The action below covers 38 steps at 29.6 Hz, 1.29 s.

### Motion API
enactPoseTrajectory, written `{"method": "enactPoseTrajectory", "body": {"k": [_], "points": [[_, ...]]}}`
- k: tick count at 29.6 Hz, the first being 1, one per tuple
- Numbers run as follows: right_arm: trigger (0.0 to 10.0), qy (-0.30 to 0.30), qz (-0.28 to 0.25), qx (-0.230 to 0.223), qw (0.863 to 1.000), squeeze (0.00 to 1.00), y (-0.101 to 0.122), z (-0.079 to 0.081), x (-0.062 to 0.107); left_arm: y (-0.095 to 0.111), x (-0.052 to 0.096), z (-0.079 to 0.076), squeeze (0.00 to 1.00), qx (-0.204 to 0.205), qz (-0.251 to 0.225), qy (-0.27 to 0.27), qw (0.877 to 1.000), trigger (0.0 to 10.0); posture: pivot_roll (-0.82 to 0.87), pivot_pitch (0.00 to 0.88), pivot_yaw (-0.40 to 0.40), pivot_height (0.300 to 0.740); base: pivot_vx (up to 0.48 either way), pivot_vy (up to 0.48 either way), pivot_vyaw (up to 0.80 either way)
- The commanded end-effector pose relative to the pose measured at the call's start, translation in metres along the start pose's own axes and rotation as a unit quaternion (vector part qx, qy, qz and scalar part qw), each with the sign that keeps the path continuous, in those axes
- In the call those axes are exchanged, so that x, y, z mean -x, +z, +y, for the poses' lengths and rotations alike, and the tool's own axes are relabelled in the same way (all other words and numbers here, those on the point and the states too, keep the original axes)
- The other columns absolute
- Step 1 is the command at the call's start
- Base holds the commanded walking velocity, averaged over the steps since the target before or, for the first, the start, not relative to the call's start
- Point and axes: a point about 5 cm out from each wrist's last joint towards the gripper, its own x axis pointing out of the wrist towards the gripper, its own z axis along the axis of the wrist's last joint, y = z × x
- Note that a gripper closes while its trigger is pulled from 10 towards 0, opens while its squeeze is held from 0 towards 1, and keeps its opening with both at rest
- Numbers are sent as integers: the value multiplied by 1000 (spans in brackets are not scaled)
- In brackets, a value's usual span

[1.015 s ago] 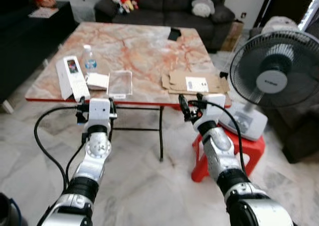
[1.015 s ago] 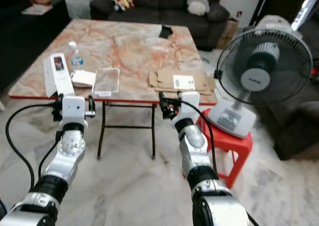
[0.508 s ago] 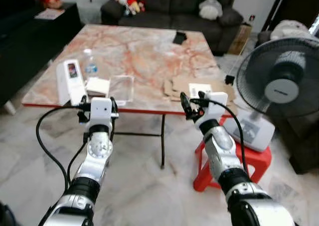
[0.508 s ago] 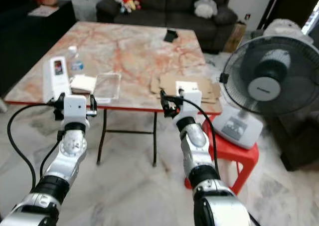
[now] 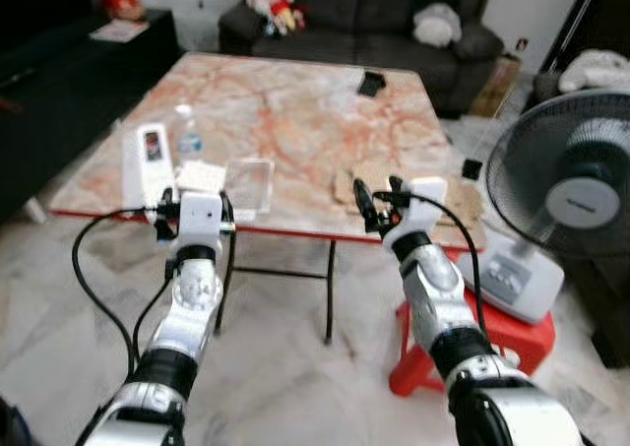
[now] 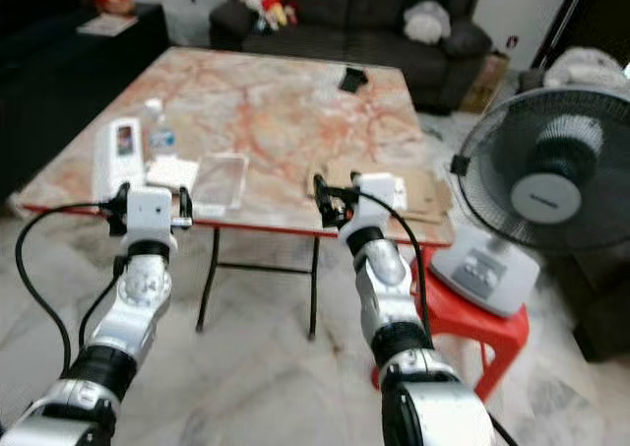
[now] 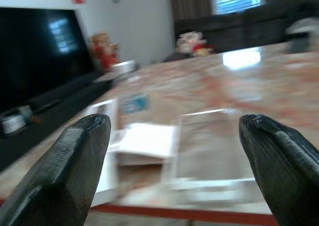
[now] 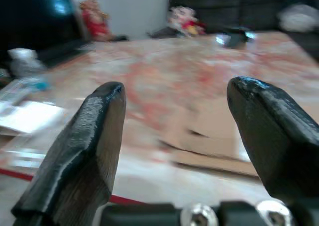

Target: Picking trash to rubbish bin

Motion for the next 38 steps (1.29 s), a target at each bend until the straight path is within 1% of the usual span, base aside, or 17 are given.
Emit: {"method": "enactPoseTrajectory", "body": {"k": [1,11,25,33,38], "points": [[10000,9,-14,0,1000,0,8,6,-6,3,-5,7,0,-10,-8,6,1000,10000,-79,0,-90,740,326,0,0],[10000,16,-15,4,1000,0,8,8,-7,4,-6,6,0,-10,-9,3,1000,10000,-81,0,-85,740,329,0,0],[10000,16,-14,8,1000,0,9,8,-7,6,-8,7,0,-9,-12,5,1000,10000,-82,0,-90,740,329,0,435],[10000,9,-8,5,1000,0,7,5,-6,5,-7,6,0,-7,-9,6,1000,10000,-83,0,-93,740,331,0,0],[10000,11,-8,-8,1000,0,8,6,-7,5,-8,8,0,-6,-8,8,1000,10000,-82,0,-95,740,329,0,0]]}}
